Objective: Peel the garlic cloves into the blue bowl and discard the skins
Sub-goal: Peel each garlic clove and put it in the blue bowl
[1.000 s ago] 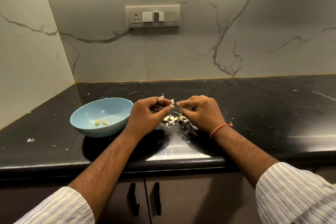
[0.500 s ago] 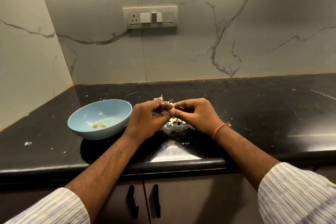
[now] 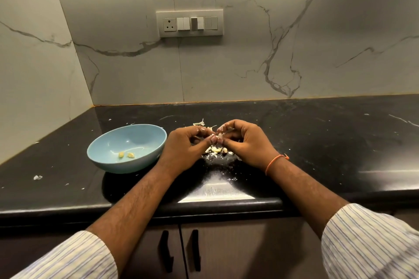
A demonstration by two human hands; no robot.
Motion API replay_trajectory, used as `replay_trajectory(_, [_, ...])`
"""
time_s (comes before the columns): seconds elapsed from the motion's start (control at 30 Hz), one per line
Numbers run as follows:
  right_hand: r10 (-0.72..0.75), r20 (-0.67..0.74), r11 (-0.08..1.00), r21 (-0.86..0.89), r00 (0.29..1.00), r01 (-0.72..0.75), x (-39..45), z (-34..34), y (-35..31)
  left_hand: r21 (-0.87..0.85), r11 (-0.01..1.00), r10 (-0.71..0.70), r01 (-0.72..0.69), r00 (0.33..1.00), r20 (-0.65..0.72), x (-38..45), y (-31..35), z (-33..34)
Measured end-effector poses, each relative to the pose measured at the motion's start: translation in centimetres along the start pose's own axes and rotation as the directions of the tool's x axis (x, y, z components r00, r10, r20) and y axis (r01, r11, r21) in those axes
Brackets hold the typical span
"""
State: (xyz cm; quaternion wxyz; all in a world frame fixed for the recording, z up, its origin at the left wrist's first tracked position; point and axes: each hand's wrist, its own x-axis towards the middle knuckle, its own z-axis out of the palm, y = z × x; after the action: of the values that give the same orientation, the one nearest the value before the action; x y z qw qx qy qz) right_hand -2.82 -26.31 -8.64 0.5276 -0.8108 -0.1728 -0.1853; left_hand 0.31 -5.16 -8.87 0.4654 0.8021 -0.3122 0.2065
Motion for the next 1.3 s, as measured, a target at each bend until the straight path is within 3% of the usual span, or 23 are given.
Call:
replay_trajectory(0.13, [-0.022,-0.029,0.998,-0.065,0.999,0.021,0.0,0.0,-0.2,-0.037,0.999,-0.035,0.035,0.999,0.012,0.1,-0.1,-0.1])
replay_trajectory(0.27, [-0.007,-0.027,0.995,-0.102,1.0,0.004,-0.1,-0.1,-0.3,-0.129,0.986,-0.086,0.104,0.987,0.134,0.3,-0.3,-0.2])
replay_trajectory(0.47, [0.052,0.055,0.998,-0.048,0.997,-0.049,-0.1,-0.3,-0.4,-0.137,0.982,-0.092,0.133,0.958,0.271,0.8,-0.2,-0.3])
replay_trajectory(0.73, [-0.049,0.099,0.999,0.005,0.994,0.048,-0.1,-0.3,-0.5,-0.162,0.964,-0.133,0.211,0.91,0.393,0.9,0.0,-0.8])
replay_trajectory(0.9, [-0.176,-0.056,0.962,-0.22,0.983,0.16,-0.5,0.3,-0.4,-0.129,0.984,-0.078,0.121,0.952,0.297,0.6,-0.1,-0.4])
replay_trajectory(1.1, [-0.39,-0.15,0.816,-0.514,0.909,0.265,-0.5,1.5,-1.1,-0.044,0.998,-0.048,0.055,0.989,0.14,0.3,-0.5,0.1])
replay_trajectory(1.3, [-0.334,-0.241,0.844,-0.507,0.911,0.175,0.0,1.2,-0.8,0.004,1.0,0.029,-0.031,0.984,0.175,0.1,0.5,0.5])
